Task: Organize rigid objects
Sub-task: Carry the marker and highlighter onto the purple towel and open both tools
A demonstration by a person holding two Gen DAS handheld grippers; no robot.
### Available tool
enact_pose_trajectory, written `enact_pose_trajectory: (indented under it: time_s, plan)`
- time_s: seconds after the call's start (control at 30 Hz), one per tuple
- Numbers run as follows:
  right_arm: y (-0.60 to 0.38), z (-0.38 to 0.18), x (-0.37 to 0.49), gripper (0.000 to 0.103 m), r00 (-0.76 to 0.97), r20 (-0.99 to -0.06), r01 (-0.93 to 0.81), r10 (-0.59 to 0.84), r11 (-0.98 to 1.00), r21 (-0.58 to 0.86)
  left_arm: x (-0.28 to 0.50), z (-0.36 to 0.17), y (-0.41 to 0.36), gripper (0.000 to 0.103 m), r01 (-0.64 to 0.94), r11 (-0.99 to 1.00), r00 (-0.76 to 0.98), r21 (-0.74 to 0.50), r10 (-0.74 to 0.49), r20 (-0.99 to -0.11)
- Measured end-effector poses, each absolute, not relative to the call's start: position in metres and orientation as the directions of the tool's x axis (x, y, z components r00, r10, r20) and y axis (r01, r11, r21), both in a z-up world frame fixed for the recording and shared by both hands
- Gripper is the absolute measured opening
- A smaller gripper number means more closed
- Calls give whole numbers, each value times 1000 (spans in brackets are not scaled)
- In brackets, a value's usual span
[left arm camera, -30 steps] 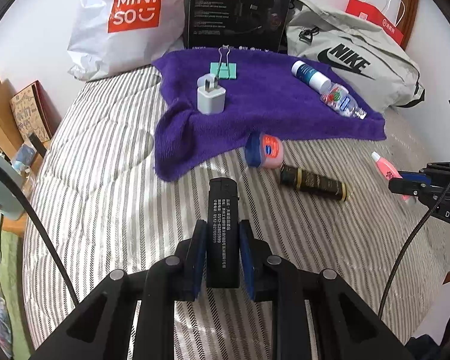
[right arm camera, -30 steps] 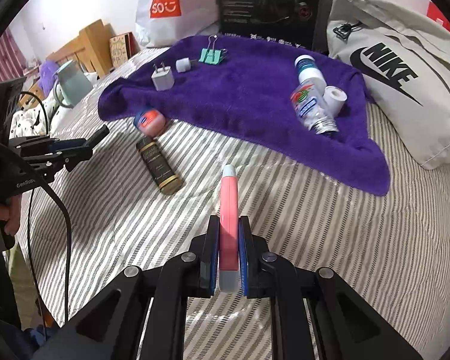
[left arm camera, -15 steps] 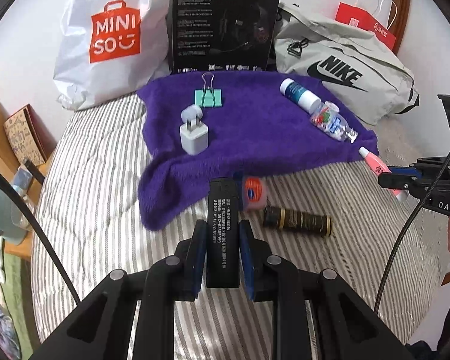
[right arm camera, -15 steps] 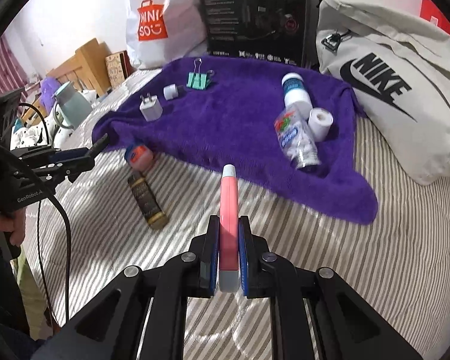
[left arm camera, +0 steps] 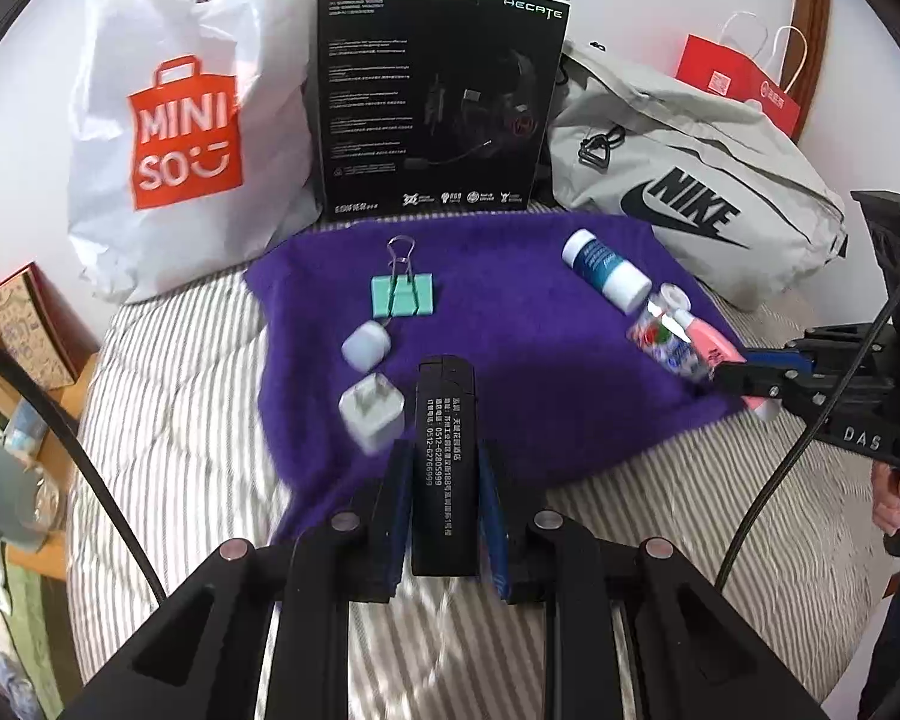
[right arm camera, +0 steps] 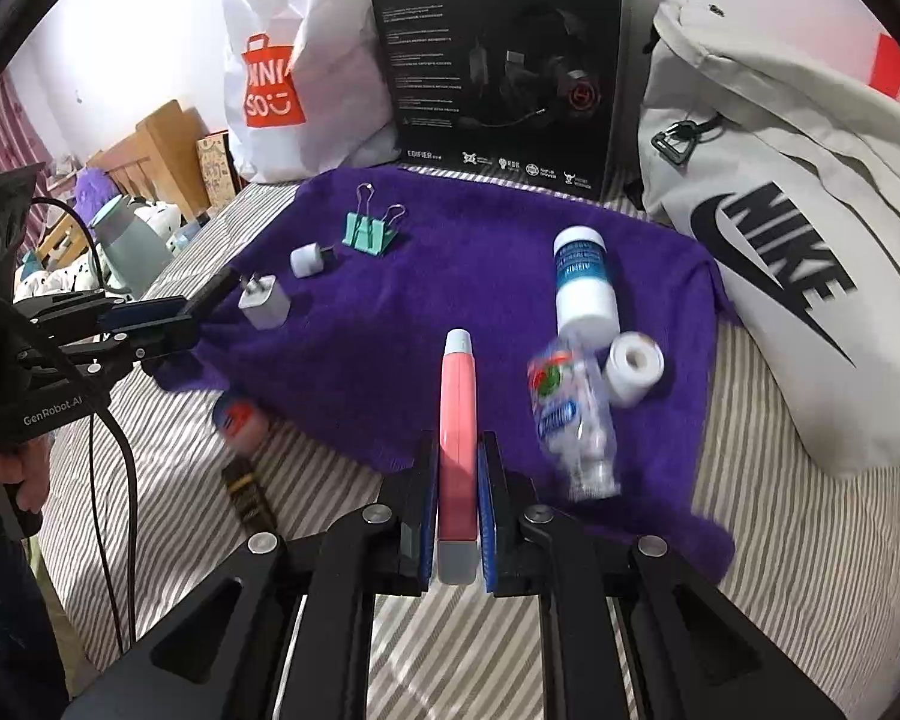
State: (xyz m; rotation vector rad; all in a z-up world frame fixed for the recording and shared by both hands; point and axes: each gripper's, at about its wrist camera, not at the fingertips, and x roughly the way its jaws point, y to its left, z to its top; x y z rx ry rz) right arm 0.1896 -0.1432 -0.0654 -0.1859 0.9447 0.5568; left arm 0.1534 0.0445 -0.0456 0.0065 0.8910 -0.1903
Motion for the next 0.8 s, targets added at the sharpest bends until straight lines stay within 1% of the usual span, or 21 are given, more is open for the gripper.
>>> enact_pose_trajectory:
  time_s: [0.33,0.43,0.7,0.8]
  plan:
    - [-128,-85,219,12,426,-835,-545,348,836,71,216,-65,40,21,184,979,570,-90,-181,-801]
    - [-126,-92,223,12,421,-843,-550,334,833,56,228,-72,40,21,172,982,563,-73,-159,-811]
    - [-121,-107,229,12,406,-860,-562,309,826,32,248,-88,38,21,179,980,528,-85,-168,-832]
    - [-122,-111,231,12,400,-863,-564,309,825,34,254,-89,32,21,188,980,522,-64,-155,-838]
